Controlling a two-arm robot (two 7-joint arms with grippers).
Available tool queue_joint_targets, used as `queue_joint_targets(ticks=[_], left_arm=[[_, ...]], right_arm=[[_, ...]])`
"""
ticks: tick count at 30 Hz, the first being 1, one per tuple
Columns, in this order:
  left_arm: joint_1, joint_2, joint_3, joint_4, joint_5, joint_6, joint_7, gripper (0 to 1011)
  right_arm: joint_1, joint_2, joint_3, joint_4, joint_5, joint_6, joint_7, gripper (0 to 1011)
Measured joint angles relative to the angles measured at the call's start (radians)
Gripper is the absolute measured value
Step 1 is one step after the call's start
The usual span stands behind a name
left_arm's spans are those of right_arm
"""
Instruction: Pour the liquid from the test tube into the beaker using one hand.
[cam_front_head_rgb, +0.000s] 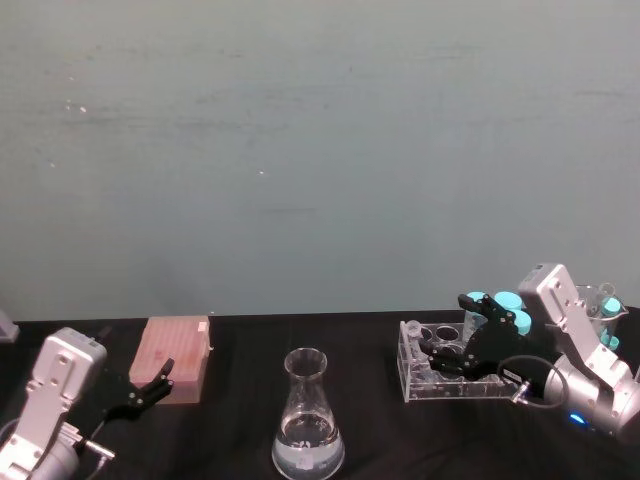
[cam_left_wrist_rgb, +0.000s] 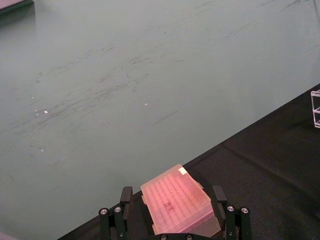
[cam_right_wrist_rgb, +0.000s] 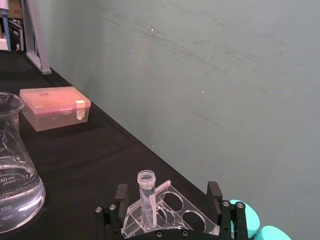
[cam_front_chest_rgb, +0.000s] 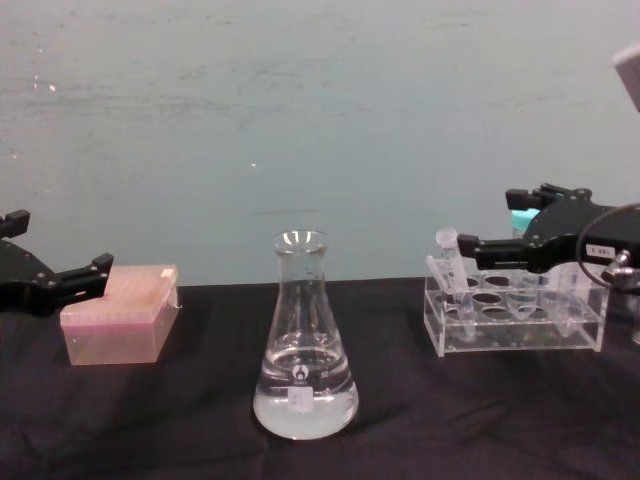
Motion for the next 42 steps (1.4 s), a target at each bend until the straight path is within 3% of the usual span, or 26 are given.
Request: queue_joint_targets(ticks=[21, 42], left_arm=[[0.0, 0.0, 0.0, 0.0, 0.0, 0.0, 0.0, 1000], [0.0, 0.0, 0.0, 0.0, 0.0, 0.0, 0.0, 1000]], right_arm=[[0.073, -0.062, 0.0, 0.133, -0.059, -0.012, 0.086, 1000], [0.109, -0.107, 0.009, 0.211, -0.097, -0.026, 0.101, 1000]])
